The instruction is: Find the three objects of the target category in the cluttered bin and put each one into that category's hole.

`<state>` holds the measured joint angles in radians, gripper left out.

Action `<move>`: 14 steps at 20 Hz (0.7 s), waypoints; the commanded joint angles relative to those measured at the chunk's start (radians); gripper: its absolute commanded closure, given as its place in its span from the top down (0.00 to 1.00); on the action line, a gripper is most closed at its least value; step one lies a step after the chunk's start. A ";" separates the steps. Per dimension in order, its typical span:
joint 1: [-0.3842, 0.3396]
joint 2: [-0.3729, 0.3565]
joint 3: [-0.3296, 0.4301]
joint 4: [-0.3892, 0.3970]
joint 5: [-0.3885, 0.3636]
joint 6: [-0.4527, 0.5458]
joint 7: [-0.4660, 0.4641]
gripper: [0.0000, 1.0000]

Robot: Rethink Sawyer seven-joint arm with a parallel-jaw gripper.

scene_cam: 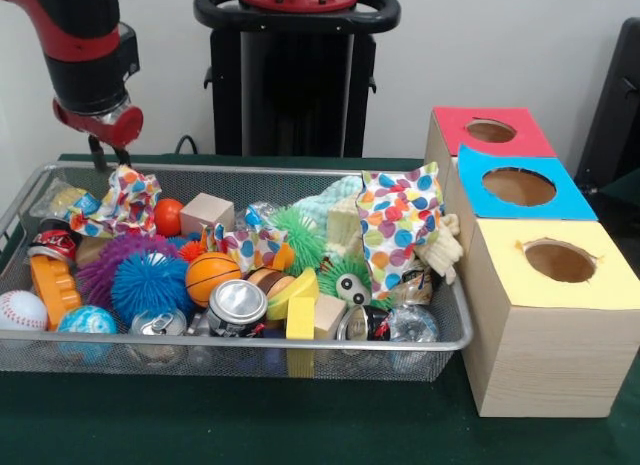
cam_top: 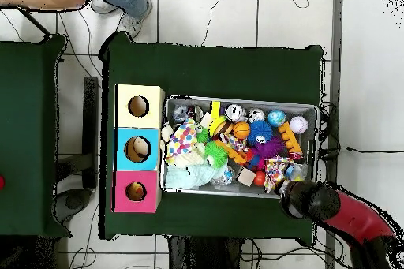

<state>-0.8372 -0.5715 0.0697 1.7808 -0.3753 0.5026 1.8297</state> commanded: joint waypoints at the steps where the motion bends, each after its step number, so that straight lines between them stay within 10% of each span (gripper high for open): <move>1: -0.025 0.070 0.160 0.008 -0.094 -0.069 -0.148 1.00; 14: -0.043 0.083 0.207 -0.035 -0.114 -0.025 -0.111 1.00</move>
<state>-0.8605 -0.5300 0.1504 1.7807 -0.4404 0.5006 1.8297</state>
